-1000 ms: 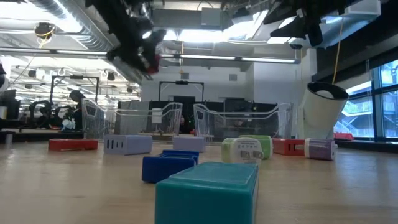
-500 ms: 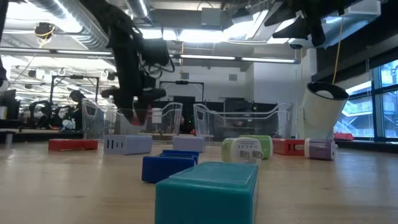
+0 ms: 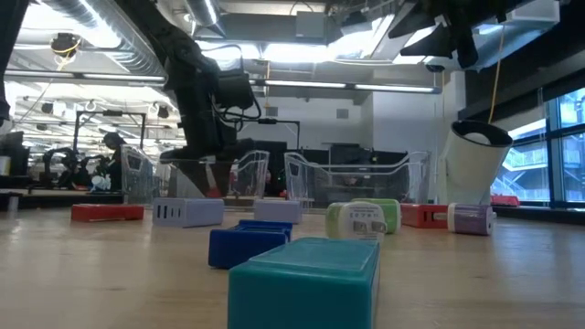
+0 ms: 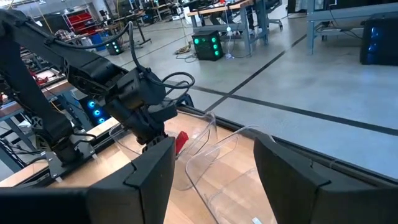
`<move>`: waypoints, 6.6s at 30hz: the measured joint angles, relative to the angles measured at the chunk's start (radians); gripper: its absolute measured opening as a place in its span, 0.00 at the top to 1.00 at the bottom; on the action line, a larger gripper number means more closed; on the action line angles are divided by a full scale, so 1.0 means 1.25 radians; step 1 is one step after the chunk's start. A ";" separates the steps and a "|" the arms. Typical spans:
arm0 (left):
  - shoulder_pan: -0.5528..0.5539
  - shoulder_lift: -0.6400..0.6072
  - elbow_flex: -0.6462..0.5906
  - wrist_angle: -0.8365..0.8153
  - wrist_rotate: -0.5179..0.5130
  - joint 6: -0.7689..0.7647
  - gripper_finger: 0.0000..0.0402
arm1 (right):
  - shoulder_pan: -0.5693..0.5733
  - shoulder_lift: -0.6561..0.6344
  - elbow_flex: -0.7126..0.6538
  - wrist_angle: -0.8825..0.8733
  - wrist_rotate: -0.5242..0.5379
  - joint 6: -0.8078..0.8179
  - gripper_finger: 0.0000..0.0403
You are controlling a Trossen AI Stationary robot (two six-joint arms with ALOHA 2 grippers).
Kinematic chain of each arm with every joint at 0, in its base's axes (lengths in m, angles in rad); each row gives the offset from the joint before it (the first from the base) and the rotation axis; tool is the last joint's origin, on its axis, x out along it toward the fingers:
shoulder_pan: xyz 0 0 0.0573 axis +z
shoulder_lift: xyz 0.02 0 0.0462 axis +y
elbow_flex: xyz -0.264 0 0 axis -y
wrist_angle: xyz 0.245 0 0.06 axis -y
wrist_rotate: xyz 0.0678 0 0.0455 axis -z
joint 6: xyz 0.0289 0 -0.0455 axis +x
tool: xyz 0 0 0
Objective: Pick & Place Office items
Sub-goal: Put the left red digital timer into the left transparent bin, then put the red digital timer into the left transparent bin, then put the top light blue digital timer into the left transparent bin
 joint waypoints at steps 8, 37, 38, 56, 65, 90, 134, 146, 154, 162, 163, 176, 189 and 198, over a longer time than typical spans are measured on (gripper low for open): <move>0.005 -0.041 0.002 -0.002 0.055 0.035 0.45 | -0.017 0.000 0.000 0.000 0.001 -0.050 0.45; -0.339 -0.370 0.003 -0.136 0.256 0.120 0.39 | -0.021 0.000 0.000 0.000 -0.040 -0.065 0.45; -0.358 -0.370 0.003 -0.174 0.250 0.112 0.38 | -0.021 0.000 0.000 -0.001 -0.040 -0.065 0.45; -0.522 -0.204 0.003 -0.454 0.095 -0.209 0.33 | -0.021 0.000 0.000 0.000 -0.043 -0.037 0.45; -0.513 -0.060 0.003 -0.445 0.117 -0.157 0.33 | -0.021 0.000 0.000 0.000 -0.042 -0.040 0.45; -0.429 0.050 0.000 -0.367 0.253 -0.043 0.60 | -0.021 0.000 0.001 0.000 -0.189 -0.030 0.45; -0.428 -0.294 0.003 0.841 -0.171 0.681 0.60 | -0.021 0.000 0.001 0.000 -0.118 0.008 0.45; -0.373 -0.294 0.003 0.696 -0.344 0.633 0.60 | -0.021 0.000 0.001 0.000 -0.117 0.007 0.45; -0.229 -0.294 0.003 0.389 -0.344 0.246 0.60 | -0.021 0.000 0.001 0.000 -0.117 -0.019 0.45; -0.090 -0.279 0.003 0.106 -0.191 0.092 0.60 | -0.022 0.000 0.001 0.000 -0.117 -0.022 0.45; -0.080 -0.272 0.003 0.091 -0.180 0.077 0.60 | -0.022 0.000 0.001 0.000 -0.117 -0.029 0.45; -0.048 -0.119 0.003 0.047 -0.102 0.001 0.60 | -0.042 0.000 0.001 0.000 -0.117 -0.077 0.45; -0.047 -0.030 0.003 0.036 -0.092 0.000 0.56 | -0.042 0.000 0.001 0.000 -0.117 -0.104 0.45; -0.047 -0.030 0.003 0.037 -0.100 -0.028 0.49 | -0.042 0.000 0.001 0.000 -0.117 -0.103 0.45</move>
